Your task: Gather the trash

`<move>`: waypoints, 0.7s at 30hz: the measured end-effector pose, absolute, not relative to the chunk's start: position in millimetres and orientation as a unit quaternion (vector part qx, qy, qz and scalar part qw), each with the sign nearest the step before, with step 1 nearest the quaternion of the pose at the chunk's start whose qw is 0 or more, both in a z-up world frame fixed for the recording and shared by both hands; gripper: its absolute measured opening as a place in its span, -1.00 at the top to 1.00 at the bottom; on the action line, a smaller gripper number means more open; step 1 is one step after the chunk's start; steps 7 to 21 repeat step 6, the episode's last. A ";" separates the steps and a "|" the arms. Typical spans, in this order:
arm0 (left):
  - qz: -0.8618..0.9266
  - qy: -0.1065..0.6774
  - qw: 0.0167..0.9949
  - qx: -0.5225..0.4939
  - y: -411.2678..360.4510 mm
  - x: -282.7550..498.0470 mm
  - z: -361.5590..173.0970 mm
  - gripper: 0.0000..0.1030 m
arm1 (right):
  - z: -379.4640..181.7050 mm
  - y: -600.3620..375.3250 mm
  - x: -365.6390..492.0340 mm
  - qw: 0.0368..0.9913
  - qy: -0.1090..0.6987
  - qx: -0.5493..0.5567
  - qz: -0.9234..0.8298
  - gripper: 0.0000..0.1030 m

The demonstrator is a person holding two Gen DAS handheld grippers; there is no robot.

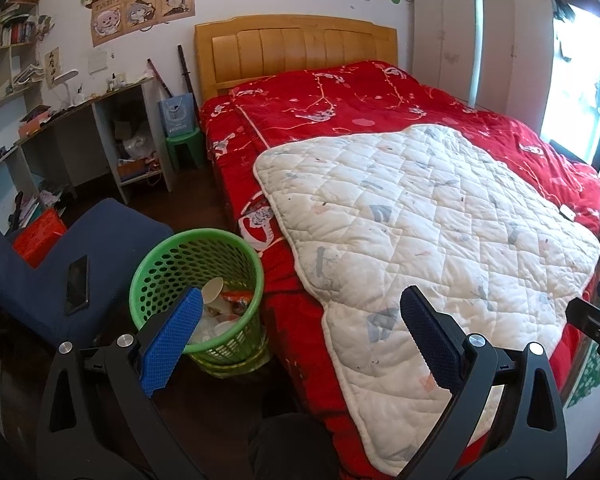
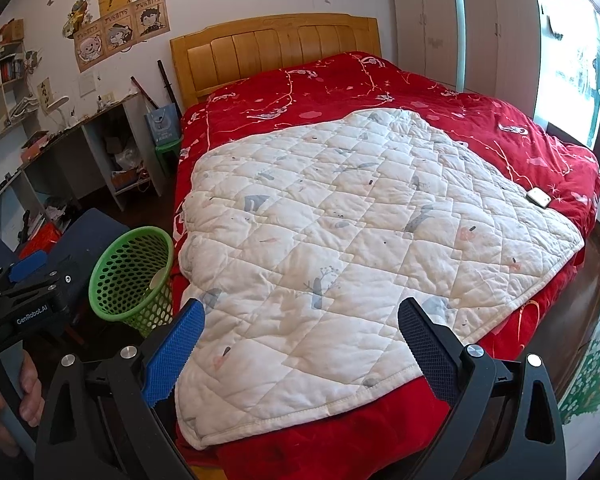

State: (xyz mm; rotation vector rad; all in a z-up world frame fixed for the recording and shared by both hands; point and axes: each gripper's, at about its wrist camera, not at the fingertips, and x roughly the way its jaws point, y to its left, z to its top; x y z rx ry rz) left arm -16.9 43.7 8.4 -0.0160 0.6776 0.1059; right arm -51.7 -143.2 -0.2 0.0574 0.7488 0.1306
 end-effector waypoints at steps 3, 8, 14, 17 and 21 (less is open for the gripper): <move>0.049 0.335 0.941 -0.012 43.9 -15.9 7.6 -0.89 | -1.0 -143.9 -52.4 0.928 0.366 0.029 0.063 -0.83; 0.049 0.335 0.941 -0.012 43.6 -15.5 7.3 -0.89 | -1.7 -143.6 -53.3 0.928 0.366 0.031 0.061 -0.83; 0.049 0.335 0.941 -0.012 43.6 -15.5 7.3 -0.89 | -1.7 -143.6 -53.3 0.928 0.366 0.031 0.061 -0.83; 0.049 0.335 0.941 -0.012 43.6 -15.5 7.3 -0.89 | -1.7 -143.6 -53.3 0.928 0.366 0.031 0.061 -0.83; 0.049 0.335 0.941 -0.012 43.6 -15.5 7.3 -0.89 | -1.7 -143.6 -53.3 0.928 0.366 0.031 0.061 -0.83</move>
